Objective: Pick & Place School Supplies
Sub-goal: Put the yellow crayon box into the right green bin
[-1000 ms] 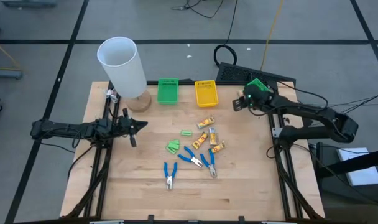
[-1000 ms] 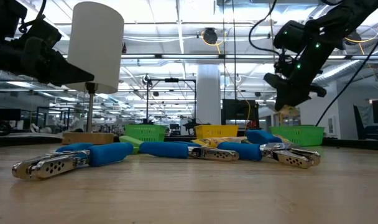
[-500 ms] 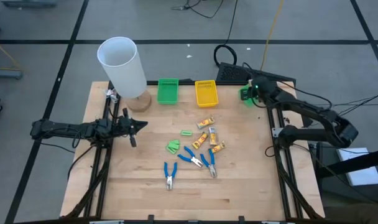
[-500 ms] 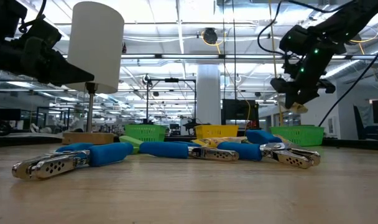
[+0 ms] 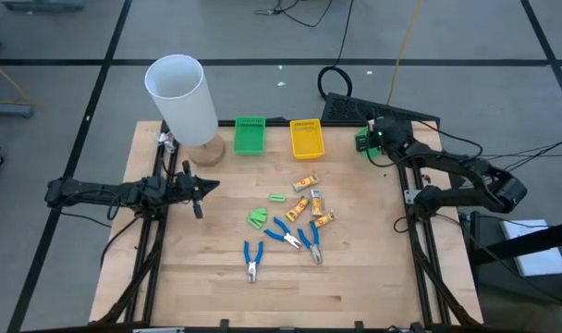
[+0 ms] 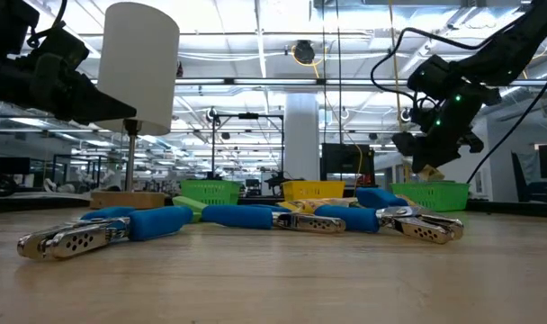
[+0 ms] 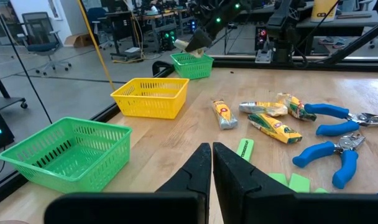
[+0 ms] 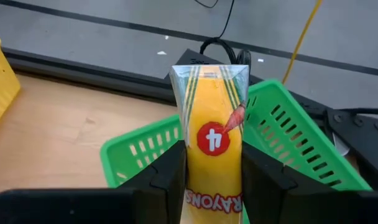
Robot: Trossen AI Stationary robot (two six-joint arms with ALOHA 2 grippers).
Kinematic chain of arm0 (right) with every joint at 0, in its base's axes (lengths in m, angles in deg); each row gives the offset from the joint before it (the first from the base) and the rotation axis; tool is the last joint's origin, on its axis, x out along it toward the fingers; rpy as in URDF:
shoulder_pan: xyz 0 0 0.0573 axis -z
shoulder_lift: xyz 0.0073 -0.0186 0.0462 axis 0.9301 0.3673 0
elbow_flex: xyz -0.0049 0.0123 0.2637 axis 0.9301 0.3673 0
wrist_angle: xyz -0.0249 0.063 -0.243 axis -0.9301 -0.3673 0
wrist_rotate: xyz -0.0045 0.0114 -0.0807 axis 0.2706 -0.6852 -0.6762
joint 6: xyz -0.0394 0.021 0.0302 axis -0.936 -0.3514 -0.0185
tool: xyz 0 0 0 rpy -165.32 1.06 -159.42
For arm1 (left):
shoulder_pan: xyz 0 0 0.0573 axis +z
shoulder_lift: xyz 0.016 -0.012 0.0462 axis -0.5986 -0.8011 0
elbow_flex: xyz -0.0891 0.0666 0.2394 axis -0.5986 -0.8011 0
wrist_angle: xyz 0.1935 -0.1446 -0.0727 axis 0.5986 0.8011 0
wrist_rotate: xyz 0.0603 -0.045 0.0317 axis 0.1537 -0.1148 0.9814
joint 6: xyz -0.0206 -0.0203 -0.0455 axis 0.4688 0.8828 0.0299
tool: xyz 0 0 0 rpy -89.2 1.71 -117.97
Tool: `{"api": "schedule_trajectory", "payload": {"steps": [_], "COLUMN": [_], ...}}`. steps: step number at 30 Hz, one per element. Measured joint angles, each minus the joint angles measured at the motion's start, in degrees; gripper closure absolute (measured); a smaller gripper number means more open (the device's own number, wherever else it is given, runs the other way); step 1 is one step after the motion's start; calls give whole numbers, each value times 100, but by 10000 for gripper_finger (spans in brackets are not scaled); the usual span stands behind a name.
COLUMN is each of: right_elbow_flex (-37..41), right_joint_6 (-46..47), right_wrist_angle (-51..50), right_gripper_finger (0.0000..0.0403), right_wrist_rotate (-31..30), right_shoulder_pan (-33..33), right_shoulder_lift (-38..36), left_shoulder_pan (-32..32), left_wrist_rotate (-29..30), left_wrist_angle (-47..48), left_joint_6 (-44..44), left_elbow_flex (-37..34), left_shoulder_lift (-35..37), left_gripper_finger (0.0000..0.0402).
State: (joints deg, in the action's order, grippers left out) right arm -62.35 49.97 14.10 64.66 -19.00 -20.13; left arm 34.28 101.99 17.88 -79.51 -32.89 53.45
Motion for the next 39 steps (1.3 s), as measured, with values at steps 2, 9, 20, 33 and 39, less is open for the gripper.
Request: {"api": "schedule_trajectory", "payload": {"steps": [2, 9, 20, 33, 39], "right_elbow_flex": [88, 250, 420, 460, 460], "right_joint_6": [4, 4, 6, 112, 32], "right_wrist_angle": [116, 127, 152, 516, 514], "right_gripper_finger": [284, 284, 284, 284, 284], "right_wrist_rotate": [11, 13, 13, 15, 18], "right_shoulder_pan": [0, -2, -2, -2, -2], "right_shoulder_lift": [0, 0, 0, -2, -2], "left_shoulder_pan": [-1, -1, 1, 0, 1], "left_wrist_rotate": [0, 0, 0, 0, 0], "left_wrist_angle": [0, 0, 0, 0, 0], "left_joint_6": [-1, -1, -1, -1, -1], "left_elbow_flex": [0, 0, 0, 0, 0], "left_shoulder_lift": [0, 0, 0, 0, 0], "left_gripper_finger": [380, 380, 380, 380, 380]}}
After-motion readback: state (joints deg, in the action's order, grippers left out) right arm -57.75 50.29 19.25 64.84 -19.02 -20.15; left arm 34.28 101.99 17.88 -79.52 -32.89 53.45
